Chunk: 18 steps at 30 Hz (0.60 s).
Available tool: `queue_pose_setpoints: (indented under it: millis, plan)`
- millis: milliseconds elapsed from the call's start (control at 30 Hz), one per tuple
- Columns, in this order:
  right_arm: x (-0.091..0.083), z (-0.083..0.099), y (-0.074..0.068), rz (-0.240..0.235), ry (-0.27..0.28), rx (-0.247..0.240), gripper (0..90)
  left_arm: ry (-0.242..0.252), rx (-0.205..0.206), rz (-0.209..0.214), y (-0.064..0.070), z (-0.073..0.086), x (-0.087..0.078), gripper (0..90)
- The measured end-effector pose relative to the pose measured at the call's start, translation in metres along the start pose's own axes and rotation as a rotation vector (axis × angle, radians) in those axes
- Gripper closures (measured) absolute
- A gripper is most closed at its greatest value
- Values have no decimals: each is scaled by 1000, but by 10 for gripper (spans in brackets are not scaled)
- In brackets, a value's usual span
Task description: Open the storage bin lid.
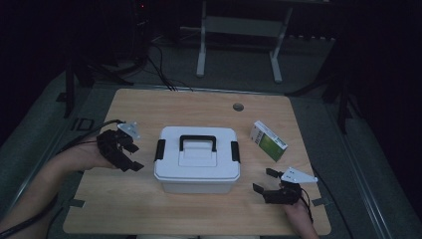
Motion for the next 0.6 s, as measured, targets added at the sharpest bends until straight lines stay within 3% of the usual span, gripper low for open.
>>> queue_pose_setpoints:
  millis: [300,367,600]
  plan:
    - [0,1,0,-2,-4,2,137,5,32,3,2,-23,-6,308]
    - [0,0,0,-5,0,4,137,2,52,7,3,-36,-5,308]
    - [0,0,0,-8,1,3,137,-15,92,13,4,-58,-3,308]
Point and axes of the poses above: each handheld gripper's, and its own axes: x roughly forward along the jaws, z roughly out of its underside, y roughly to its right, the point moved 1 cm from there along x, roughly forward along the jaws, and after that the axes turned 2 degrees about z, right-handed, at the moved point
